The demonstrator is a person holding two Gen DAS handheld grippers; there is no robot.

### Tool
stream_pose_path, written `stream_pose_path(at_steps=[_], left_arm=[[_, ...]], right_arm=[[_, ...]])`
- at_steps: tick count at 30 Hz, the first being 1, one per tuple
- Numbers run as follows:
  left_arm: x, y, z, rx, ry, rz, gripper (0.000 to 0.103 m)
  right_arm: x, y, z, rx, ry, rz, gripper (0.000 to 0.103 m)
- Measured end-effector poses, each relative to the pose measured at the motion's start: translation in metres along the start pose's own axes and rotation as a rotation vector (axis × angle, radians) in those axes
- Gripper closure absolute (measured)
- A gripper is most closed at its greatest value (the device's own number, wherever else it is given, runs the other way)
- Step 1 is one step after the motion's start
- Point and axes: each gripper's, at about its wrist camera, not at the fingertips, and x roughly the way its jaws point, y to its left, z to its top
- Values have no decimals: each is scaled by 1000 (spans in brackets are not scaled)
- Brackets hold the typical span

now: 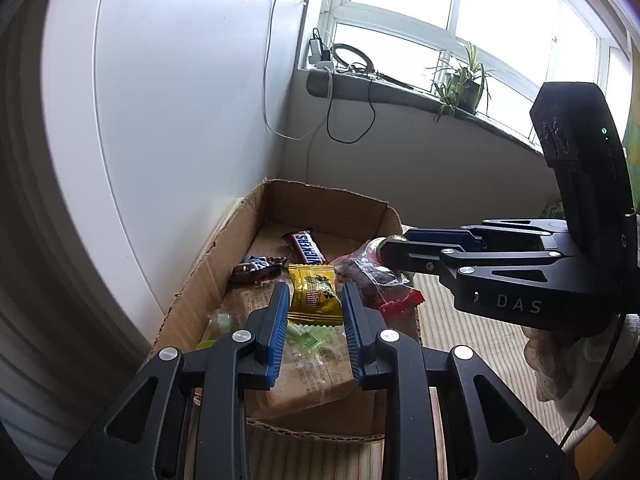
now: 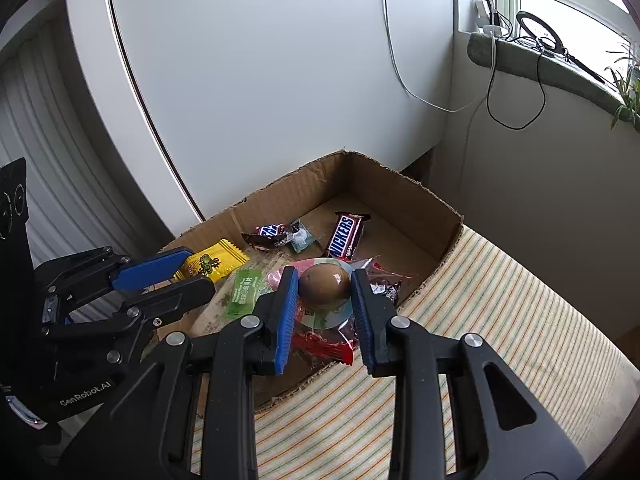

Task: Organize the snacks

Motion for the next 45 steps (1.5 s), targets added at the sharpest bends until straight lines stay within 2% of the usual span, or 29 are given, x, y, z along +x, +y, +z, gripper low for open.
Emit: stream_pose_path(at_steps=[14, 16, 18, 20, 28, 36, 38, 42, 45], left_arm=[[6, 14, -1, -37, 17, 40, 77], [7, 16, -2, -39, 24, 43, 77], [7, 16, -2, -43, 26, 50, 77], [7, 17, -2, -47, 27, 51, 77], [3, 16, -3, -49, 24, 53, 77], [-11, 10, -8, -48, 10, 58, 77], [-16, 9, -9, -52, 0, 53, 71], [-28, 2, -13, -48, -20, 63, 70], [-37, -5, -16, -47, -23, 73, 65]], right_arm=[[16, 14, 2, -28, 41, -8, 74], [16, 14, 2, -28, 41, -11, 72], [15, 13, 2, -24, 39, -14, 61], [14, 13, 2, -24, 32, -18, 56], [4, 16, -3, -32, 20, -17, 55], [-17, 20, -14, -27, -10, -20, 55], [-26, 21, -17, -23, -26, -23, 55], [-44, 24, -28, -11, -64, -42, 42], [-59, 26, -39, 1, -82, -52, 42]])
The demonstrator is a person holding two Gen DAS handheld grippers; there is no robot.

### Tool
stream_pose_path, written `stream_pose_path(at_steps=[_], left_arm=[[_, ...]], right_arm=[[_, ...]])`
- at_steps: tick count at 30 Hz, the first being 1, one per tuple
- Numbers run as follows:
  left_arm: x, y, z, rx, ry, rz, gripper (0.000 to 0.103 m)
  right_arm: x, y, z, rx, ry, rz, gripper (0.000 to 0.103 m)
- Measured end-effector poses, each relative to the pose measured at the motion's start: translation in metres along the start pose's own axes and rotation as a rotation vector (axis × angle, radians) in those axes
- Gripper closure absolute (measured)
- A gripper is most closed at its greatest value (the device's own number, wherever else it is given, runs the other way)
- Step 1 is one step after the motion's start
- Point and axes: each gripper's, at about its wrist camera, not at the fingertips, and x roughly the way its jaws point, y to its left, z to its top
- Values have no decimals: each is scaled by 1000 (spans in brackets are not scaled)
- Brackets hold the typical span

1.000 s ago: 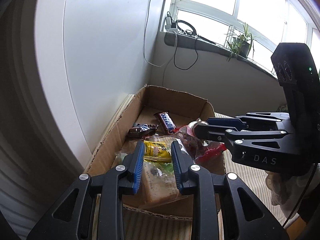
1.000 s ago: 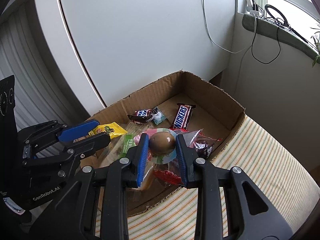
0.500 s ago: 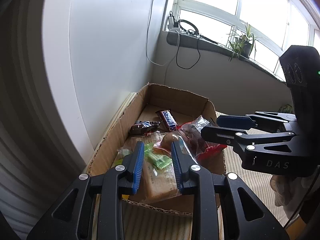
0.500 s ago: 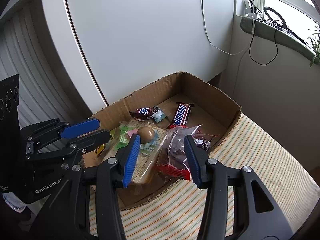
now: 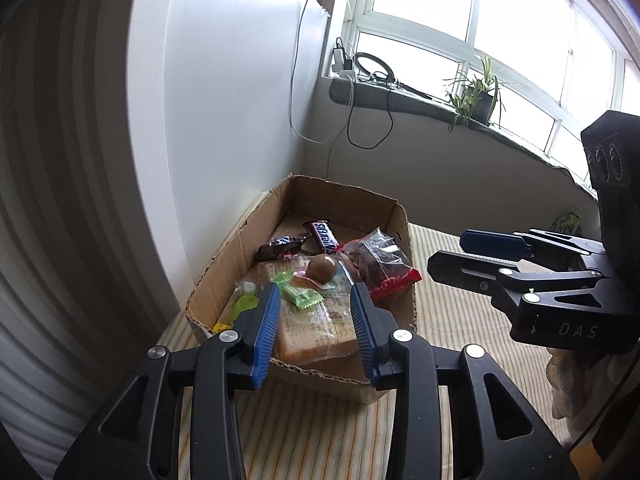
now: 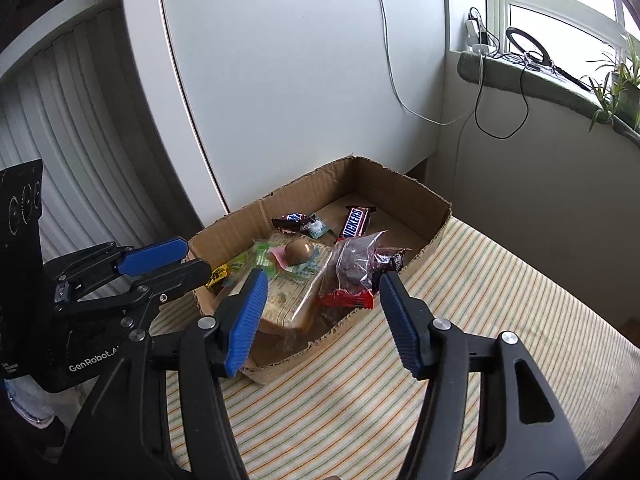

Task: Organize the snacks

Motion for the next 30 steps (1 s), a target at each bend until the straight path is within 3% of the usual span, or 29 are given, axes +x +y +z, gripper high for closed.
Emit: stream_pose_path(at_steps=[1, 5, 10, 30], left_arm=[[-4, -2, -1, 1, -5, 8, 58], [-21, -12, -4, 3, -35, 67, 35], [-41, -22, -9, 31, -69, 123, 26], [-63, -26, -13, 5, -85, 158, 24]], right_arm=[[-5, 0, -3, 3, -5, -9, 41], [-31, -1, -15, 44, -50, -31, 18], [-54, -5, -27, 99, -74, -90, 11], [-78, -11, -38, 134, -111, -167, 9]])
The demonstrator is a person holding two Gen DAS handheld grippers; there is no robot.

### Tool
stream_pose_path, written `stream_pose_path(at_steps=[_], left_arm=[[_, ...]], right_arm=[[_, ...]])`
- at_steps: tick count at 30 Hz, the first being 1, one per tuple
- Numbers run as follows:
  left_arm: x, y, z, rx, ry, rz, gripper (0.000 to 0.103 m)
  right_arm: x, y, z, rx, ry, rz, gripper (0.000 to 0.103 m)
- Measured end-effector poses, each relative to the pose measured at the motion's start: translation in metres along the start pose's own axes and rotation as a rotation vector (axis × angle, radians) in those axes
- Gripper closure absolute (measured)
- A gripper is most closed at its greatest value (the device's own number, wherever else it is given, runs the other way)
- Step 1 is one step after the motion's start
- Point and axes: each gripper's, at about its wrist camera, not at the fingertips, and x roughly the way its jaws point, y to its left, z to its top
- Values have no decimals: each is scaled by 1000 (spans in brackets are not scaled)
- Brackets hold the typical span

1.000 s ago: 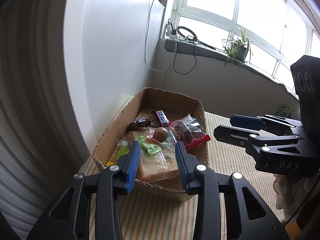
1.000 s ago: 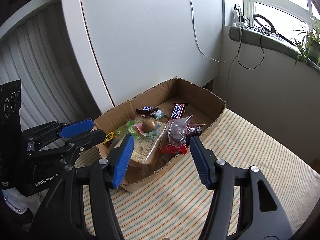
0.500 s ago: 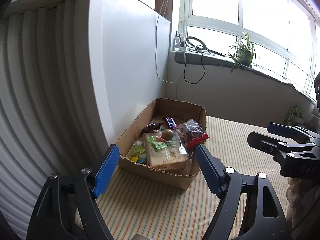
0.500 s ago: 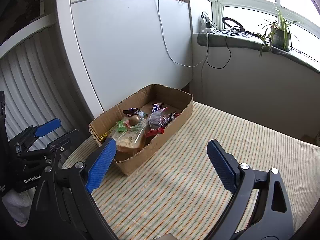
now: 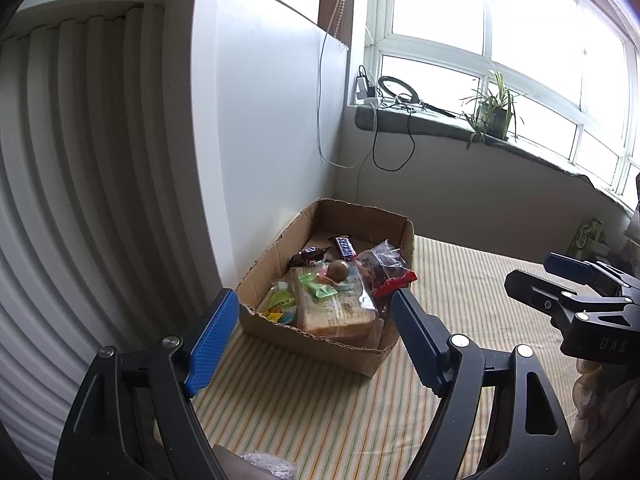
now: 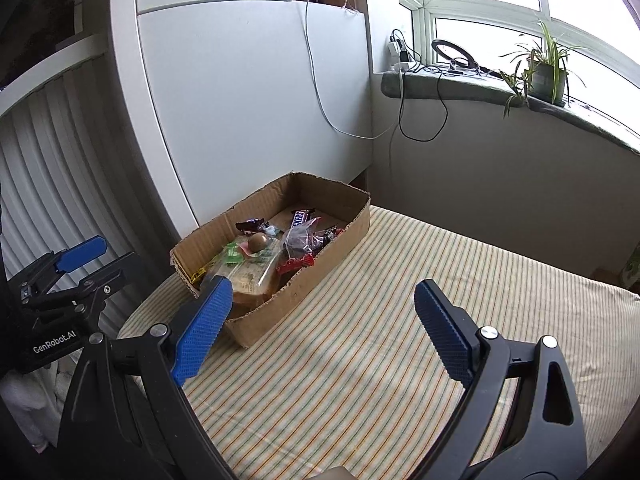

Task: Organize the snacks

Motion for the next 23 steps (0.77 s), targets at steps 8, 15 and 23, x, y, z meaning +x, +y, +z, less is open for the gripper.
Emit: stream_pose_path(at_steps=[8, 15, 23], left_arm=[[-3, -2, 1, -1, -8, -4, 24], [-4, -4, 1, -2, -5, -8, 24], [-6, -6, -1, 6, -8, 1, 24]], right_arm=[[0, 0, 1, 0, -4, -1, 9], [0, -1, 0, 3, 0, 5, 9], [1, -3, -2, 16, 0, -1, 9]])
